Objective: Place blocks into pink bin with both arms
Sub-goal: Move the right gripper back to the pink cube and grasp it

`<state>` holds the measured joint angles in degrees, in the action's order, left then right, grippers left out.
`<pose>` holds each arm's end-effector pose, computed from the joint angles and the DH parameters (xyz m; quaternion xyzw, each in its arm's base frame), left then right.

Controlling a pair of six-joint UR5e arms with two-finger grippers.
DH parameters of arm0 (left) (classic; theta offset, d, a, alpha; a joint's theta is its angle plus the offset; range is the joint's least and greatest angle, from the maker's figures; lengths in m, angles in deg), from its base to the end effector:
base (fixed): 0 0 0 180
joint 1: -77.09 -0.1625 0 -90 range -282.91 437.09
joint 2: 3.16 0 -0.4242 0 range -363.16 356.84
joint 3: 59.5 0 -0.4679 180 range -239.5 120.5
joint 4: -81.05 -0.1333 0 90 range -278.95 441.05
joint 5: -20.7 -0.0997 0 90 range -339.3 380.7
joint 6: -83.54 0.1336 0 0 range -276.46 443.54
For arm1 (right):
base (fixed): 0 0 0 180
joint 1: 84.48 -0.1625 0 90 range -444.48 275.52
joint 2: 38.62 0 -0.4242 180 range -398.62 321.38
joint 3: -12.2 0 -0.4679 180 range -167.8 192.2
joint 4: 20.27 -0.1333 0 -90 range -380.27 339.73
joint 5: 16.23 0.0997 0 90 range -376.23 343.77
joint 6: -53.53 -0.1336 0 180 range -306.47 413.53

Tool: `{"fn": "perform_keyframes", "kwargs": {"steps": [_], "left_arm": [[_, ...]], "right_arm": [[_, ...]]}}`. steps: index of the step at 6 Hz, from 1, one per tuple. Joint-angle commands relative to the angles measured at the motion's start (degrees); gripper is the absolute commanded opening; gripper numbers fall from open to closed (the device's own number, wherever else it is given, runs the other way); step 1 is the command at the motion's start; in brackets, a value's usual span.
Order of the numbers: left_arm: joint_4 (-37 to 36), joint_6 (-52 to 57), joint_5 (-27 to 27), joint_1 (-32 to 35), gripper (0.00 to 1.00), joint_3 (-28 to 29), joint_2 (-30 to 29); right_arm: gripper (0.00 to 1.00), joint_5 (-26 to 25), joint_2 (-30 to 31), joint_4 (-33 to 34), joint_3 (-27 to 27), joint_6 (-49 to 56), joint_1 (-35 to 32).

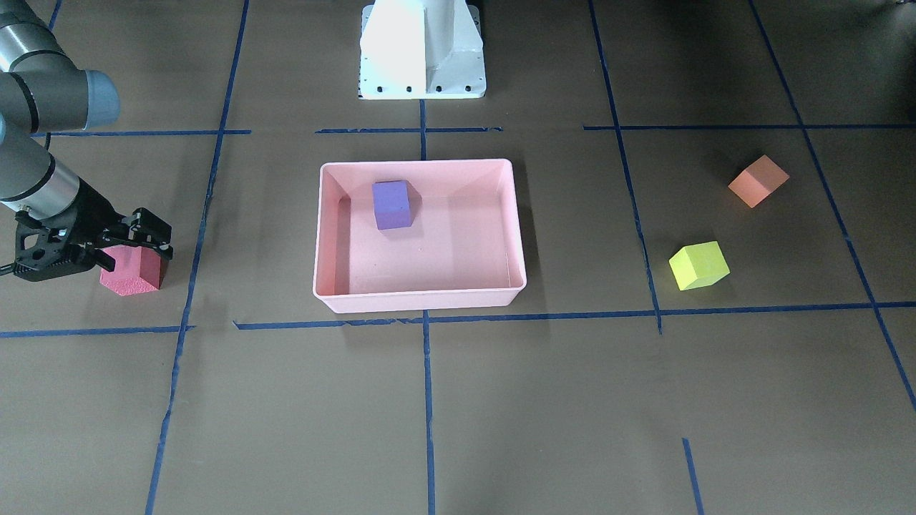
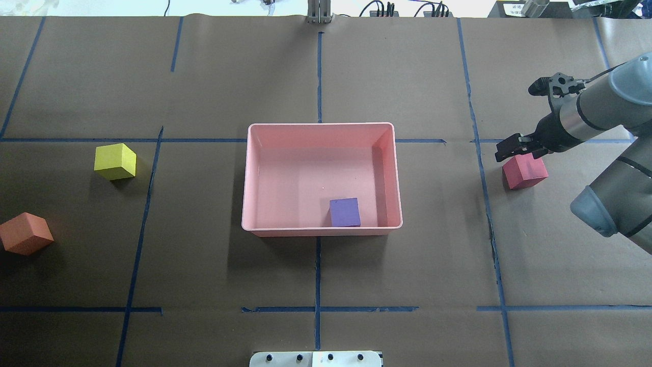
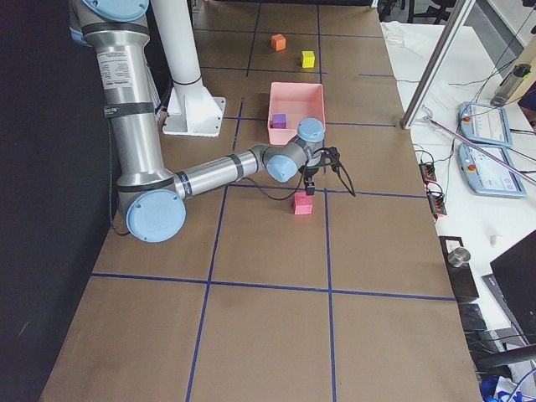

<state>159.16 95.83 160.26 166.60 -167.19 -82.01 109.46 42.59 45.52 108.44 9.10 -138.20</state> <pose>-0.0276 -0.4743 0.6210 0.0009 0.4208 0.0815 0.9035 -0.3474 -0.5669 0.4814 0.0567 -0.4269 -0.0389 0.9017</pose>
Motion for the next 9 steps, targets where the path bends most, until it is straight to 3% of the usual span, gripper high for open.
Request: {"fn": "perform_keyframes", "kwargs": {"steps": [1,6,9], "left_arm": [[0.0,0.0,0.0,0.0,1.00,-0.2,0.1],[0.0,0.0,0.0,0.0,1.00,-0.4,0.1],[0.1,0.0,0.1,0.0,1.00,-0.5,0.1]], "right_arm": [[0.99,-2.1,0.4,0.1,-0.9,0.3,0.9],[0.98,-3.2,3.2,0.3,-0.3,3.0,0.1],[0.91,-7.0,3.2,0.4,-1.2,3.1,2.5]]}}
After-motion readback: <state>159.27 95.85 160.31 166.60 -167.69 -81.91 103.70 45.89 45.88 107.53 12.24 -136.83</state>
